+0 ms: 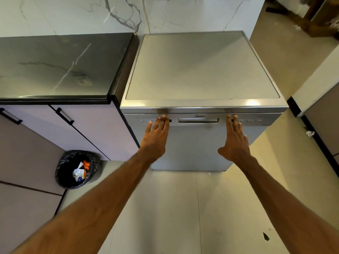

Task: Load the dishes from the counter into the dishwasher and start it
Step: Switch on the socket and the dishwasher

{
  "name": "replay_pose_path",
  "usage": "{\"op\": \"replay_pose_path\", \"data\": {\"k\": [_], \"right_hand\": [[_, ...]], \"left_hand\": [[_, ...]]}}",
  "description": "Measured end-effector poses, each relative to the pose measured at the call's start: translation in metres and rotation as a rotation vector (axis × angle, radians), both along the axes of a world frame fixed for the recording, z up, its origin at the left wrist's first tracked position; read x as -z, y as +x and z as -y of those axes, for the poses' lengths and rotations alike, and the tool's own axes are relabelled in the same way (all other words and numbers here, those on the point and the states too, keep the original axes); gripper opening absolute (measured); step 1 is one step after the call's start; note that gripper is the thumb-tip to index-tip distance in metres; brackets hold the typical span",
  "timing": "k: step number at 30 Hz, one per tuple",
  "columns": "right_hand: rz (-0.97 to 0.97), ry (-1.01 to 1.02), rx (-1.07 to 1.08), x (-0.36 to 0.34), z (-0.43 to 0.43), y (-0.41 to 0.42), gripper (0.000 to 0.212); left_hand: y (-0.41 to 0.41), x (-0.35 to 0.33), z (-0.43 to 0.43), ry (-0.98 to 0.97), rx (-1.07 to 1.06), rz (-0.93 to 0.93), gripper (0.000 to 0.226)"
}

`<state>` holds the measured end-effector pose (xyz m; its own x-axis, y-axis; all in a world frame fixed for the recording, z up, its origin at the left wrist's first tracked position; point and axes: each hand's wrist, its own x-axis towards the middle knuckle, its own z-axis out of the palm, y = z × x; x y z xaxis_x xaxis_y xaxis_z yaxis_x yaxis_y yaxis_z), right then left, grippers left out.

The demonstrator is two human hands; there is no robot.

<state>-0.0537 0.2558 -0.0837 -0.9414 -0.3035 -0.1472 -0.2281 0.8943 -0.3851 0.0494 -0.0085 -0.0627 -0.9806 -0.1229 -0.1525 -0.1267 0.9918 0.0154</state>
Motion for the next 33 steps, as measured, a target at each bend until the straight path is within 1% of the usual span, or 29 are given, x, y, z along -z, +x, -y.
{"op": "replay_pose_path", "data": {"k": [3, 5, 7, 10, 13, 16, 23, 30, 33], "right_hand": [[-0.011, -0.075, -0.012, -0.007, 0.005, 0.014, 0.113], [-0.05, -0.208, -0.029, -0.019, 0.018, 0.024, 0.1], [-0.145, -0.322, -0.03, -0.036, 0.035, 0.035, 0.089], [-0.229, -0.416, -0.034, -0.075, 0.071, 0.045, 0.083], [-0.208, -0.468, -0.048, -0.112, 0.103, 0.044, 0.081], [-0.202, -0.45, -0.075, -0.148, 0.132, 0.03, 0.078], [-0.161, -0.349, -0.074, -0.21, 0.185, -0.026, 0.069], [-0.153, -0.334, -0.115, -0.237, 0.219, -0.116, 0.066], [-0.16, -0.332, -0.137, -0.241, 0.23, -0.159, 0.066]], "left_hand": [[0.002, -0.016, 0.002, 0.057, 0.022, -0.096, 0.095], [0.001, -0.037, 0.007, 0.114, 0.014, -0.172, 0.081], [0.0, -0.06, 0.011, 0.125, 0.025, -0.216, 0.064], [0.001, -0.099, 0.029, 0.135, 0.07, -0.238, 0.047], [-0.001, -0.136, 0.05, 0.132, 0.115, -0.246, 0.036], [-0.01, -0.173, 0.077, 0.103, 0.123, -0.271, 0.035], [-0.057, -0.235, 0.131, 0.093, 0.052, -0.289, 0.016], [-0.136, -0.254, 0.17, 0.09, -0.076, -0.245, 0.019], [-0.176, -0.256, 0.184, 0.126, -0.129, -0.243, 0.02]]}}
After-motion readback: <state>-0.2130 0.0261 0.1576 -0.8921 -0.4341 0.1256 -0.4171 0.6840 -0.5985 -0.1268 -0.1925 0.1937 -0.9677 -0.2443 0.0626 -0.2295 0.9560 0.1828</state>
